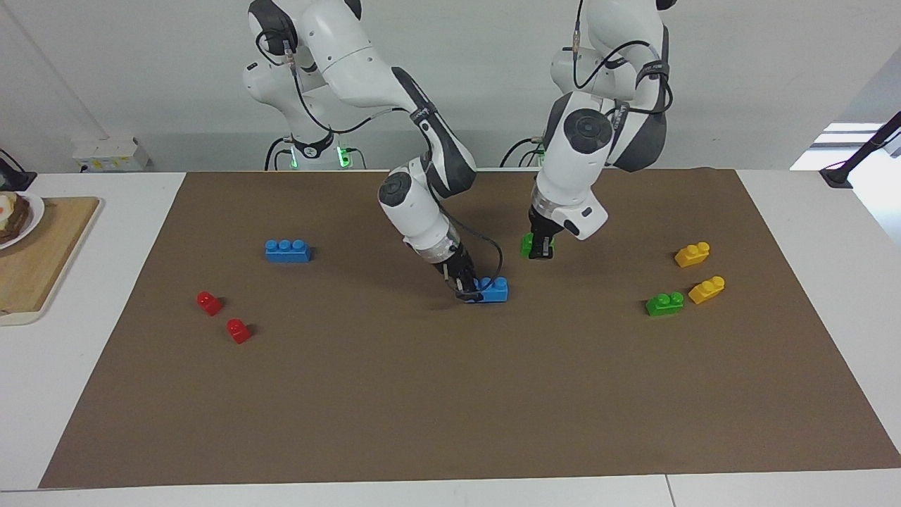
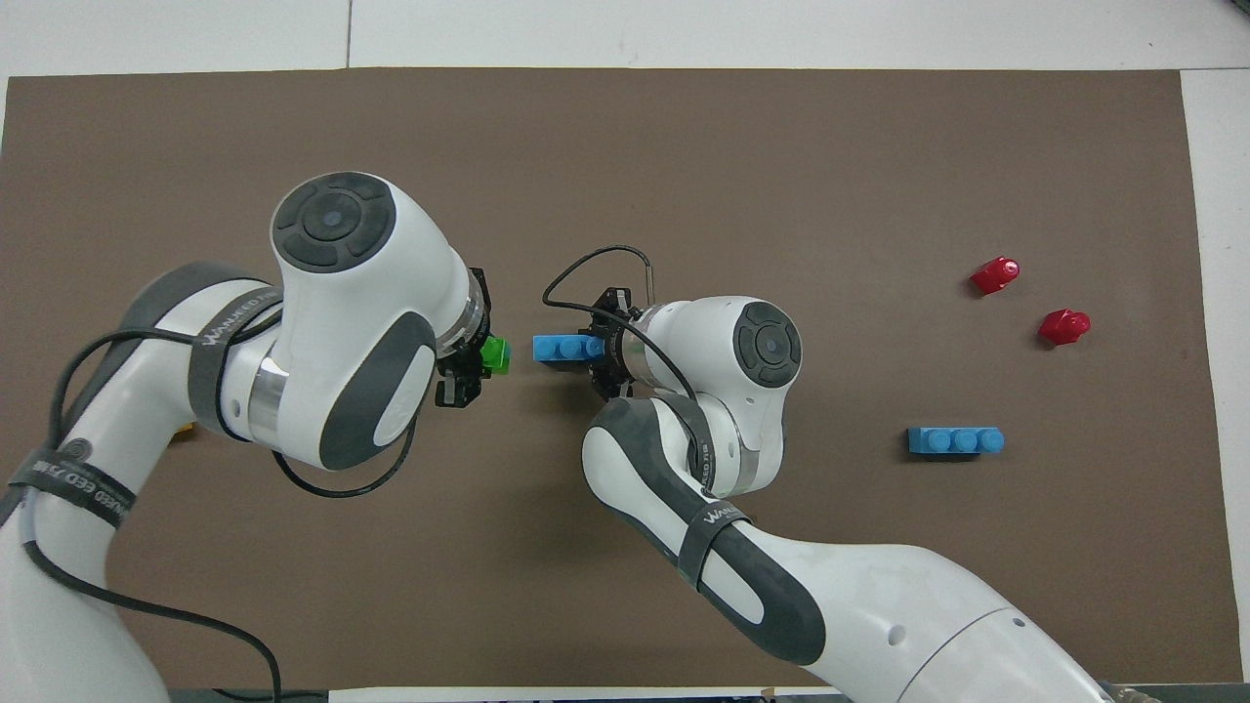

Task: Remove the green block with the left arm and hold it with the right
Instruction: 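Pull the green piece away with the left gripper while the right gripper holds blue, then carry the green piece toward yellow bricks while the right gripper carries blue, then lower and release the green piece while the right gripper releases blue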

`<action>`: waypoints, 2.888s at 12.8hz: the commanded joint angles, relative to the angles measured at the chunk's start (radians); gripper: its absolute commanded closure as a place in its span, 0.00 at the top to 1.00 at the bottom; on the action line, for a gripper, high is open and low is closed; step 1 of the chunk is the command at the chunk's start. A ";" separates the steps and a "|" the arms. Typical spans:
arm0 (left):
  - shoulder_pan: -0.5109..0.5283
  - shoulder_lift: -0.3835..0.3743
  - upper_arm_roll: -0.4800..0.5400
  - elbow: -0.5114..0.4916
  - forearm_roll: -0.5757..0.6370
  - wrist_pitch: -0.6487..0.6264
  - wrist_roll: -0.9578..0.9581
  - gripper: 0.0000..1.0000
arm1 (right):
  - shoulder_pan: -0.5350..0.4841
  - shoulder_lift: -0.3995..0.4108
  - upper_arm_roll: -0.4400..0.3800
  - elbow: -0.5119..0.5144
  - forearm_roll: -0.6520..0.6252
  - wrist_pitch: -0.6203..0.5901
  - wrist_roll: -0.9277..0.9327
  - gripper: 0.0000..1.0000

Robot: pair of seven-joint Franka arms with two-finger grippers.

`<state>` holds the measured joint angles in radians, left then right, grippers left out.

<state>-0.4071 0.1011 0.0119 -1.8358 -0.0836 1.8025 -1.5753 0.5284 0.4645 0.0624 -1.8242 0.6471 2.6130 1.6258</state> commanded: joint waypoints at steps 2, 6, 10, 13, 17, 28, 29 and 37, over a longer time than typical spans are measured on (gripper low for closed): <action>0.150 -0.082 -0.004 -0.097 -0.008 -0.055 0.474 0.00 | -0.186 -0.067 0.004 0.075 -0.041 -0.210 -0.032 0.00; 0.341 -0.162 -0.004 -0.285 -0.010 0.085 1.123 0.00 | -0.388 -0.109 0.005 0.063 -0.038 -0.370 -0.153 0.00; 0.424 -0.173 -0.001 -0.375 -0.004 0.165 1.556 0.00 | -0.550 -0.171 0.007 -0.061 -0.037 -0.485 -0.302 0.00; 0.427 -0.153 -0.001 -0.419 0.081 0.276 1.612 0.00 | -0.602 -0.207 0.005 -0.150 -0.037 -0.482 -0.331 0.00; 0.432 -0.124 -0.003 -0.488 0.137 0.409 1.611 0.00 | -0.654 -0.237 0.005 -0.283 -0.037 -0.421 -0.461 0.00; 0.449 -0.097 -0.006 -0.579 0.120 0.572 1.476 0.00 | -0.711 -0.253 0.004 -0.333 -0.037 -0.419 -0.563 0.00; 0.450 -0.092 -0.006 -0.582 0.111 0.581 1.462 0.00 | -0.711 -0.256 0.004 -0.339 -0.037 -0.416 -0.566 0.00; 0.438 -0.087 -0.007 -0.560 0.100 0.571 1.437 1.00 | -0.696 -0.265 0.004 -0.371 -0.040 -0.367 -0.629 0.71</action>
<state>0.0229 0.0132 0.0163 -2.4030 0.0260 2.3612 -0.1189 -0.1649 0.2324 0.0540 -2.1629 0.6206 2.2236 1.0158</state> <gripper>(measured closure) 0.053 0.612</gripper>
